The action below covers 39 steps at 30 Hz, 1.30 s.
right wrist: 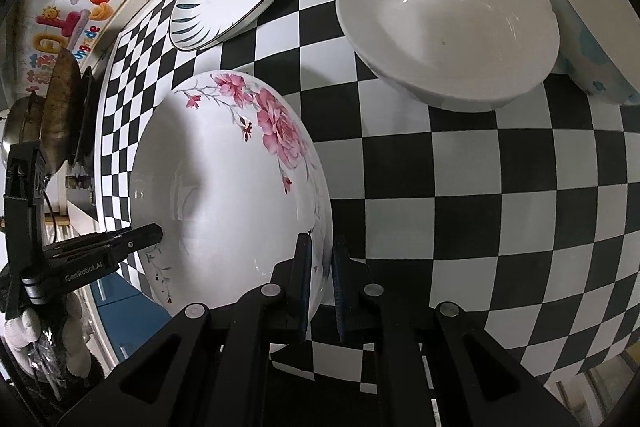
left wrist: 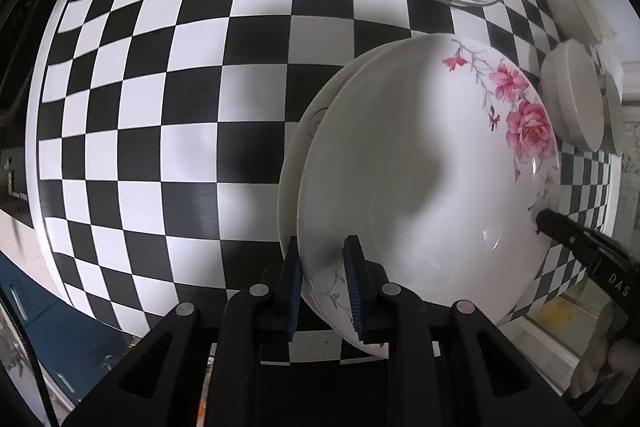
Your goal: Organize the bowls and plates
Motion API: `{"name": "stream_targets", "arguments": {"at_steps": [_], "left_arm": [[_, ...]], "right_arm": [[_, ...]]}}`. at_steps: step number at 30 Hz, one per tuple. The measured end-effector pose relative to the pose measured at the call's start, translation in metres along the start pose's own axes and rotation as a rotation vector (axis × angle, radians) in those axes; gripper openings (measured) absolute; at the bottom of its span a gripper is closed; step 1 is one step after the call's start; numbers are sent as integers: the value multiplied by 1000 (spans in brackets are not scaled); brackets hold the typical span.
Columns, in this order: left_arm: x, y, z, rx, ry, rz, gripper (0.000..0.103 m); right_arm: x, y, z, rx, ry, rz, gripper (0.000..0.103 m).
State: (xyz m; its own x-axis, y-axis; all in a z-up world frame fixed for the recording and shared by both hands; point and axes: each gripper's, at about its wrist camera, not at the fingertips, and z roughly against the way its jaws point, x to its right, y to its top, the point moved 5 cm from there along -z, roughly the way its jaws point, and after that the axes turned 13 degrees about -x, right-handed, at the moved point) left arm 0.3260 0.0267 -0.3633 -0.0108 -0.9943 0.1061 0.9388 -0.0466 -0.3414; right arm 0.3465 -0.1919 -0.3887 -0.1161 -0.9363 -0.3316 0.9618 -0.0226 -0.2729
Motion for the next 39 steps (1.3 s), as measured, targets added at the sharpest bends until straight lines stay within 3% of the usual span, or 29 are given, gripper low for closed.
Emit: {"name": "stream_targets", "arguments": {"at_steps": [13,17,21,23,26,29,34,39], "left_arm": [[27,-1,3,-40,153,-83,19],[25,-2,7,-59,106,-79,19],[25,0,38,4,65,-87,19],[23,13,61,53,32,-75,19],[21,50,91,122,-18,-50,25],[12,96,108,167,-66,-18,25],[-1,174,104,148,-146,23,25],[2,222,79,76,-202,21,25]], "right_arm": [[-8,10,-2,-41,-63,2,13],[-10,15,6,-43,-42,-4,13],[-20,25,41,-2,0,3,13],[-28,36,64,34,42,13,14],[-40,68,94,98,71,27,35],[-44,109,106,138,90,13,38],[-37,195,89,119,121,-56,38],[-24,253,59,52,112,-111,38]]}}
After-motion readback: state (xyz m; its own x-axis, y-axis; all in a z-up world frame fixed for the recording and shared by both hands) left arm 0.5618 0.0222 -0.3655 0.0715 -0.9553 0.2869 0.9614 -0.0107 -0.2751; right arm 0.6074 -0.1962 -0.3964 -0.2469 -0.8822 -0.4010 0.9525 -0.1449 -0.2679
